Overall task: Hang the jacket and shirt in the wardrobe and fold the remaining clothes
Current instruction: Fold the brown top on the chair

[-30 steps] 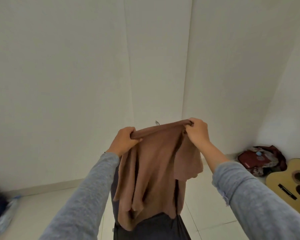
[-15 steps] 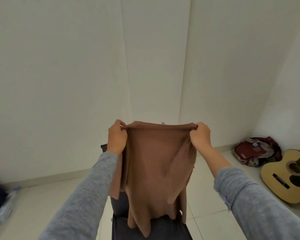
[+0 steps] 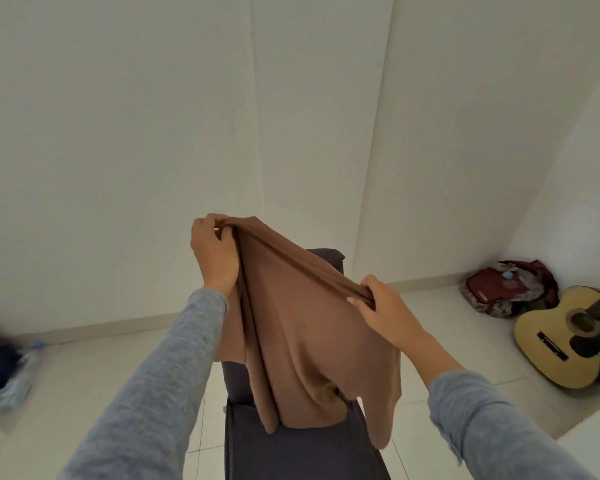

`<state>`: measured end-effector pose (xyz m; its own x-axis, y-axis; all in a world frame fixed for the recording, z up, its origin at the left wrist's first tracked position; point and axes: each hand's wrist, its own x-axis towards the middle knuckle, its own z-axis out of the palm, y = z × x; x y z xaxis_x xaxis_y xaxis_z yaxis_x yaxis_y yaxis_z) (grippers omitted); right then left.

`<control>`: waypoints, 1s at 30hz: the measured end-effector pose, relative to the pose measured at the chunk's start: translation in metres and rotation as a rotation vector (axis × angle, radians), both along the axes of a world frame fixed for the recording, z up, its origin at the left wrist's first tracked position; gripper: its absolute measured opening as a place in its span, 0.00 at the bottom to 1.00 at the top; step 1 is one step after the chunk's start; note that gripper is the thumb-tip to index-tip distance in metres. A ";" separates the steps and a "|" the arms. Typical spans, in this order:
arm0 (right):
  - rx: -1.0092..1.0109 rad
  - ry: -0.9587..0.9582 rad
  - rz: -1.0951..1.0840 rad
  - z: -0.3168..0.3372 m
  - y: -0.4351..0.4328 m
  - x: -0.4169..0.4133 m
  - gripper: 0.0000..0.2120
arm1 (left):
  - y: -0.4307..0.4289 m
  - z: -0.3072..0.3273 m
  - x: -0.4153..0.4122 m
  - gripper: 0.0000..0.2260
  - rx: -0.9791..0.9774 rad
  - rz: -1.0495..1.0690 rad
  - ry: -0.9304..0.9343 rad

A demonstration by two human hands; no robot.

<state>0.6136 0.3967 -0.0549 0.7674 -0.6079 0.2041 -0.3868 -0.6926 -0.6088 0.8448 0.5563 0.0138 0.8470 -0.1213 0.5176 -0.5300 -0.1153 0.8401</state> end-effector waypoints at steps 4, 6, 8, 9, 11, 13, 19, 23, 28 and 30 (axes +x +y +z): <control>0.022 -0.073 -0.232 -0.009 0.003 -0.004 0.03 | 0.020 0.001 -0.006 0.05 -0.005 0.027 -0.005; 0.058 -0.170 -0.304 -0.002 0.008 -0.009 0.06 | 0.033 0.002 -0.014 0.04 -0.002 0.014 -0.023; 0.101 -0.287 -0.316 0.011 0.016 -0.013 0.07 | 0.048 0.007 -0.028 0.03 -0.002 0.013 -0.039; 0.122 -0.332 -0.318 0.017 0.019 -0.014 0.07 | 0.052 0.009 -0.033 0.04 0.002 0.005 -0.043; 0.151 -0.409 -0.300 0.030 0.028 -0.022 0.06 | 0.067 0.016 -0.047 0.04 0.011 0.007 -0.054; 0.128 -0.461 -0.254 0.039 0.034 -0.035 0.04 | 0.082 0.023 -0.061 0.04 0.004 0.030 -0.045; -0.075 -0.395 -0.105 0.054 0.057 -0.107 0.06 | 0.133 0.025 -0.135 0.06 0.027 0.090 -0.035; -0.133 -0.372 -0.049 0.043 0.085 -0.164 0.09 | 0.169 0.009 -0.195 0.09 0.064 0.120 -0.087; -0.154 -0.350 -0.081 0.020 0.121 -0.226 0.11 | 0.217 -0.020 -0.262 0.08 0.149 0.176 -0.127; -0.153 -0.334 -0.122 0.015 0.136 -0.248 0.10 | 0.232 -0.028 -0.281 0.07 0.202 0.197 -0.136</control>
<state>0.3660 0.5324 -0.0397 0.5675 -0.6340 0.5254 -0.2701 -0.7461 -0.6086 0.5638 0.7884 -0.0143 0.7891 -0.0731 0.6099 -0.5866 -0.3843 0.7129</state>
